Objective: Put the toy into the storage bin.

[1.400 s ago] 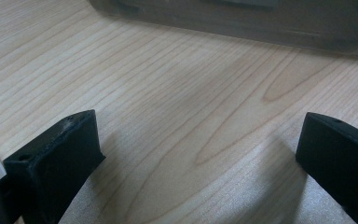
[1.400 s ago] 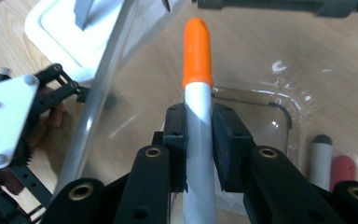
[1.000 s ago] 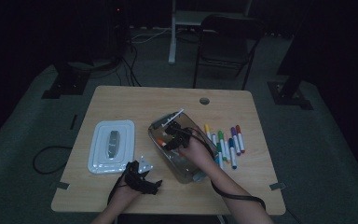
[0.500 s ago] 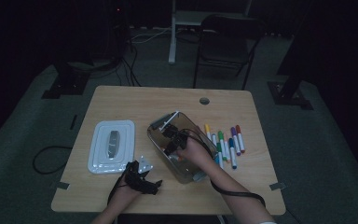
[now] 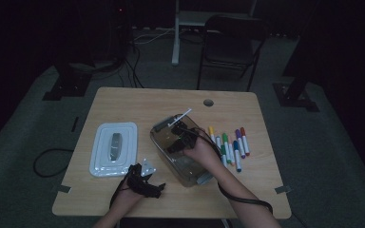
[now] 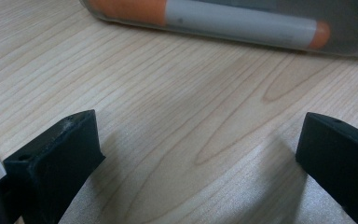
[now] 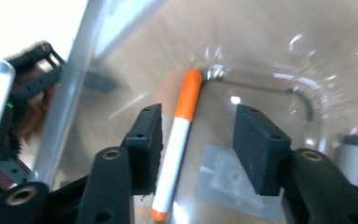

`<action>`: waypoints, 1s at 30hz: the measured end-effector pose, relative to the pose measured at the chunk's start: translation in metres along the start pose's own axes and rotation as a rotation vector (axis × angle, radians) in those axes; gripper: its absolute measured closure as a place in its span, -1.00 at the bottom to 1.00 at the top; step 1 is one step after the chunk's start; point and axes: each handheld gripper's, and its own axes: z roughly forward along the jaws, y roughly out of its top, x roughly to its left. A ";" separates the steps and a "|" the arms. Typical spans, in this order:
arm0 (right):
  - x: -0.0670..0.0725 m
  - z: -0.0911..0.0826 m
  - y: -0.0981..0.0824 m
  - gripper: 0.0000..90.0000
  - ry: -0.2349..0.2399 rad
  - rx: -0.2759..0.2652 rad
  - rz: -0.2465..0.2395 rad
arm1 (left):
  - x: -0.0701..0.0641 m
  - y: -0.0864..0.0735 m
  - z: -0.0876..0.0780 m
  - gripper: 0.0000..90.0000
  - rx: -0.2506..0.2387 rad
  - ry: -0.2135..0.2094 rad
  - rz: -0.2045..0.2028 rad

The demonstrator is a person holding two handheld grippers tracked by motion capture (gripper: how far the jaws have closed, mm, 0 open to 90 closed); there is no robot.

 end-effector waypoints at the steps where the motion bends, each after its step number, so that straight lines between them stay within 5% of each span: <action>1: -0.001 -0.005 -0.002 0.04 -0.018 -0.023 -0.010 | 0.000 0.000 0.000 -0.99 0.000 -0.001 0.000; 7: -0.013 -0.035 -0.014 0.01 -0.084 -0.172 0.039 | 0.000 0.000 0.000 -0.99 0.000 0.000 0.000; 17: -0.046 -0.078 -0.039 0.06 -0.187 -0.332 0.132 | 0.000 0.000 0.000 -0.99 -0.001 0.001 -0.001; 21: -0.063 -0.090 -0.055 -0.04 -0.234 -0.361 0.156 | 0.000 0.000 0.000 -0.99 -0.001 0.001 0.000; 26: -0.089 -0.098 -0.078 -0.06 -0.203 -0.398 0.253 | 0.000 0.000 0.000 -0.99 0.001 0.001 0.002; 28: -0.097 -0.100 -0.089 -0.15 -0.255 -0.418 0.279 | 0.000 0.000 0.000 -0.99 0.001 0.000 0.002; 30: -0.107 -0.103 -0.100 -0.22 -0.240 -0.444 0.318 | 0.000 0.000 0.000 -0.99 0.001 0.000 0.000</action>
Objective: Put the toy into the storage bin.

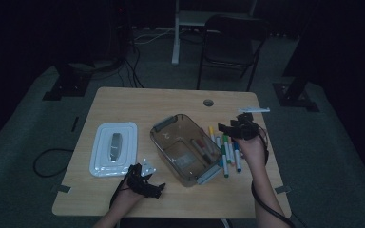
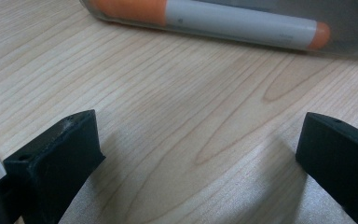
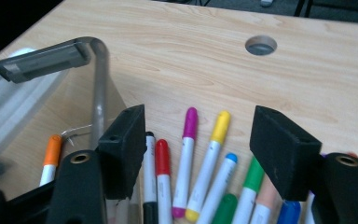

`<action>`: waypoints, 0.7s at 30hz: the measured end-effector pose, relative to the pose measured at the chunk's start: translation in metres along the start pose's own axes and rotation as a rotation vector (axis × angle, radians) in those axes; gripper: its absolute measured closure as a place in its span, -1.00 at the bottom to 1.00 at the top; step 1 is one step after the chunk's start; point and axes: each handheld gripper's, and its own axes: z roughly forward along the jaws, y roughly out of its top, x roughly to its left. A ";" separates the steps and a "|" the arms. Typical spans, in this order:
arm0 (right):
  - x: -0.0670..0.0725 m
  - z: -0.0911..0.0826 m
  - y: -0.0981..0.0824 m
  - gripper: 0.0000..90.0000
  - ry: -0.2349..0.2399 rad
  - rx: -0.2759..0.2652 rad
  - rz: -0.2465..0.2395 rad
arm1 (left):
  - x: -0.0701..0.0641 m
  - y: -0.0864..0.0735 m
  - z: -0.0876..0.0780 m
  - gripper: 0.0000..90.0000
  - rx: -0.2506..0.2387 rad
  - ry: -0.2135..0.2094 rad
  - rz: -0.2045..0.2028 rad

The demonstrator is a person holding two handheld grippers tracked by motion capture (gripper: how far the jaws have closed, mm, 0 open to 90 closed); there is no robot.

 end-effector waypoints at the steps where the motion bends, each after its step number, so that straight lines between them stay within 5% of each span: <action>1: -0.007 -0.002 -0.004 -0.23 0.003 -0.007 0.024 | 0.000 0.000 0.000 -0.99 0.000 0.000 0.000; 4: -0.019 -0.006 -0.011 -0.26 -0.040 -0.006 0.021 | 0.000 0.000 0.000 -0.99 0.001 0.000 0.001; 8: -0.033 -0.011 -0.022 -0.64 -0.108 -0.051 0.039 | 0.000 0.000 0.000 -0.99 0.000 -0.001 0.001; 9: -0.037 -0.012 -0.025 -0.74 -0.084 -0.047 0.065 | 0.000 0.000 0.000 -0.99 0.000 0.000 0.002; 11: -0.045 -0.014 -0.029 -0.73 -0.075 -0.030 0.112 | 0.000 0.000 0.000 -0.99 0.000 -0.001 0.002; 14: -0.053 -0.012 -0.034 -0.69 -0.148 0.046 0.096 | 0.000 0.000 0.000 -0.99 0.000 -0.001 0.002; 16: -0.060 -0.008 -0.038 -0.70 -0.117 0.071 0.134 | 0.000 0.000 0.000 -0.99 0.001 -0.001 0.002; 17: -0.061 -0.007 -0.041 -0.73 -0.139 0.076 0.141 | 0.000 0.000 0.000 -0.99 0.001 -0.001 0.002; 21: -0.067 -0.002 -0.048 -0.19 -0.269 0.091 0.139 | 0.000 0.000 0.000 -0.99 0.000 -0.001 0.002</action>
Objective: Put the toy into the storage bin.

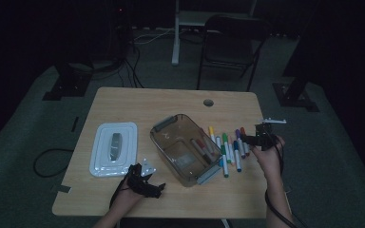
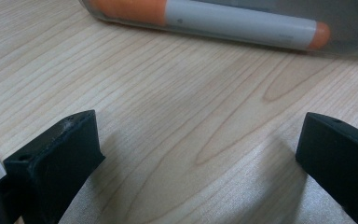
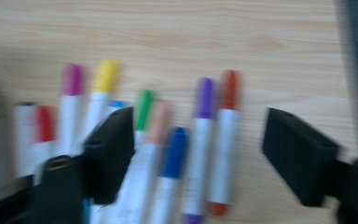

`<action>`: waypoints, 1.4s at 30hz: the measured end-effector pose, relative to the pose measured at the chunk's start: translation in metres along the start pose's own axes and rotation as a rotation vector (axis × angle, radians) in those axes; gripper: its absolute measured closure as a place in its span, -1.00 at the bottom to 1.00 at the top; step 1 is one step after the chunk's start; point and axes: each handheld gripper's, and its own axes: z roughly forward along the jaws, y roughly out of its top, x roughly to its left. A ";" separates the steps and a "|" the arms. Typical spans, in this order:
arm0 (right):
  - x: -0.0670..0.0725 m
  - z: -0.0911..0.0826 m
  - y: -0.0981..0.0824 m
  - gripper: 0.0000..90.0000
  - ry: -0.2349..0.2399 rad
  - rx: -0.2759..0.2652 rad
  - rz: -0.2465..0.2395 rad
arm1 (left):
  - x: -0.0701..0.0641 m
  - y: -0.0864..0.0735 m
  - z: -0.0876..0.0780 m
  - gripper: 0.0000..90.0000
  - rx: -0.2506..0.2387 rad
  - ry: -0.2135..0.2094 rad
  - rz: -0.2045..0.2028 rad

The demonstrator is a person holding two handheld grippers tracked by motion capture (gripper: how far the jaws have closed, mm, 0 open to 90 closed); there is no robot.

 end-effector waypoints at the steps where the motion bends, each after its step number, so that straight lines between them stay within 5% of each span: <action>1: -0.002 0.003 -0.001 0.03 0.013 0.019 -0.006 | 0.000 0.000 0.000 -0.99 0.000 0.000 0.000; 9: -0.019 0.035 -0.002 0.35 -0.029 0.099 0.007 | 0.000 0.000 0.000 -0.99 0.000 0.000 -0.001; 23: -0.028 0.070 -0.006 0.49 -0.021 0.202 0.039 | 0.000 0.000 0.000 -0.99 -0.001 0.000 -0.002; 29: -0.026 0.073 -0.010 0.66 -0.067 0.189 0.001 | 0.000 0.000 0.000 -0.99 0.000 0.000 -0.001; 35: -0.031 0.069 -0.007 0.70 -0.070 0.182 0.088 | 0.000 0.000 0.000 -0.99 -0.001 0.000 -0.002; 42: -0.031 0.045 0.003 0.70 -0.041 0.117 0.111 | 0.000 0.000 0.000 -0.99 0.000 0.000 -0.002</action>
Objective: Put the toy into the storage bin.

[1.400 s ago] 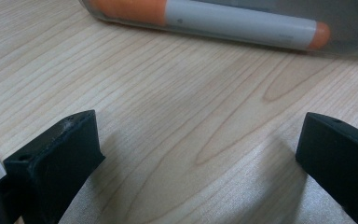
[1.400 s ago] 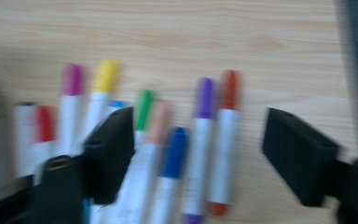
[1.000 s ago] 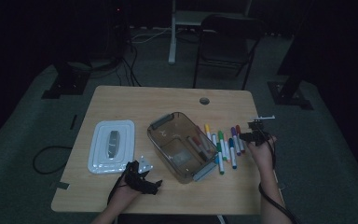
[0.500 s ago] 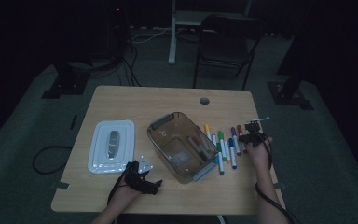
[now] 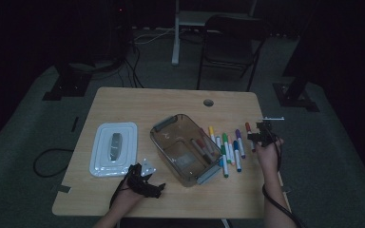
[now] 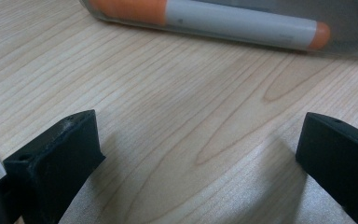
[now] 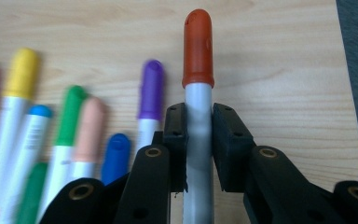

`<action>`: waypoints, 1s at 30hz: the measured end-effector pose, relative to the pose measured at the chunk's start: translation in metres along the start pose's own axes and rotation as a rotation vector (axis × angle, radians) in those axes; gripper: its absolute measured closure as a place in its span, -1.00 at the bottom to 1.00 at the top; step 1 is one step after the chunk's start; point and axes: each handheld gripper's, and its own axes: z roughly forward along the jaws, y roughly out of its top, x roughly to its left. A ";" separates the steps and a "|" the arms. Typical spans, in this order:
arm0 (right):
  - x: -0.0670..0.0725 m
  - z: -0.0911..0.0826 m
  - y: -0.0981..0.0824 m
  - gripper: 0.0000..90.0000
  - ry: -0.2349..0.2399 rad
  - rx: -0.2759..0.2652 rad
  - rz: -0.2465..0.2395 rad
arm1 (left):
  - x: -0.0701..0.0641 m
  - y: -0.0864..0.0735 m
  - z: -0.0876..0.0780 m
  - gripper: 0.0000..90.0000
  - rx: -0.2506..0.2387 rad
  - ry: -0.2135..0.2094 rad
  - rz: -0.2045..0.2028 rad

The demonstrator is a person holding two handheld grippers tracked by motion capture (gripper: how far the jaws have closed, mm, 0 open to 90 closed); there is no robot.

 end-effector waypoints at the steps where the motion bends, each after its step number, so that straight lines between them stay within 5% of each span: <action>1: 0.001 -0.004 0.001 0.70 0.014 -0.007 -0.002 | 0.000 0.000 0.000 -0.99 0.000 0.000 0.000; 11: 0.036 -0.049 0.010 0.70 0.094 -0.101 -0.083 | 0.000 0.000 0.000 -0.99 0.000 0.000 0.001; 23: 0.116 -0.100 0.021 0.70 0.244 -0.187 -0.260 | 0.000 0.000 0.000 -0.99 -0.001 0.001 0.000; 30: 0.159 -0.110 0.021 0.70 0.317 -0.169 -0.361 | 0.000 0.000 0.000 -0.99 -0.002 0.001 0.000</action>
